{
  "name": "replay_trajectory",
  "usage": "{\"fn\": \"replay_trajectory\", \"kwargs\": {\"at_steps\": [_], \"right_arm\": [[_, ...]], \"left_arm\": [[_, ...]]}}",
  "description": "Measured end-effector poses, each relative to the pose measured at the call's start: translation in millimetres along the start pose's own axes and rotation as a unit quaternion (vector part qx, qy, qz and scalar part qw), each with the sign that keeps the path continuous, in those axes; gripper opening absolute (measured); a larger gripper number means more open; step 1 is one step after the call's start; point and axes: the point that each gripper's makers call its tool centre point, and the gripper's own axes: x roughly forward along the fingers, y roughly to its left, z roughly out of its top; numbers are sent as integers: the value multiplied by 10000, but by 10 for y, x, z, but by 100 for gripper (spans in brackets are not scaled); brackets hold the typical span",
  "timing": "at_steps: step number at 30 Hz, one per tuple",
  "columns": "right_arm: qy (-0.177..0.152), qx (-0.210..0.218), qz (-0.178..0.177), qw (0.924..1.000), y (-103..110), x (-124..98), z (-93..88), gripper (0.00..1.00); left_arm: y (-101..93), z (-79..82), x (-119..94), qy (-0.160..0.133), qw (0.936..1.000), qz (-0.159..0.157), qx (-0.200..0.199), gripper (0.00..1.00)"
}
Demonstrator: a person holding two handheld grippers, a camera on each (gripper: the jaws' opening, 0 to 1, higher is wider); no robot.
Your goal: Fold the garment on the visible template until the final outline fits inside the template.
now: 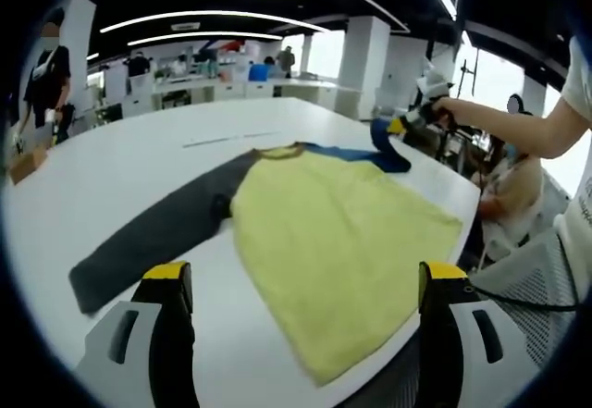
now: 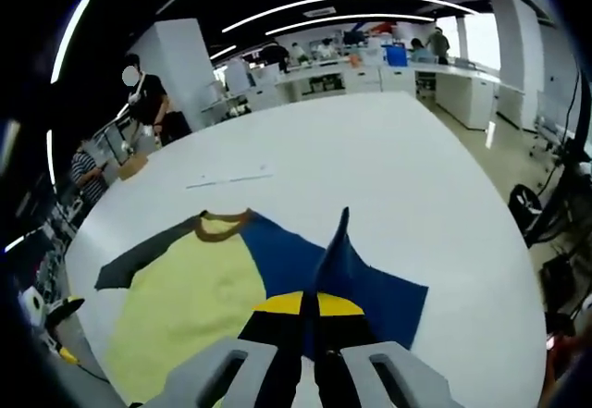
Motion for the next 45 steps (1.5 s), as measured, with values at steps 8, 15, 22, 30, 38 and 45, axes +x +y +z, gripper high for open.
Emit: {"fn": "replay_trajectory", "kwargs": {"at_steps": [8,15,22,30,38,45], "right_arm": [[-15,-50,110,9999,180,84,65,0],[-20,-82,233,9997,333,191,145,0],[9,-118,374,9992,530,298,205,0],[67,-125,447,9989,766,415,236,0],[158,-318,409,9985,978,573,244,0],[196,-370,675,9968,1285,710,282,0]], "left_arm": [[8,-21,-11,45,10000,8,26,99],[14,-24,-5,60,10000,14,34,99],[26,-44,-2,70,10000,13,17,99],[30,-46,3,58,10000,4,7,99],[35,-55,-1,63,10000,11,-1,99],[52,-78,-18,84,9999,58,-35,99]]}}
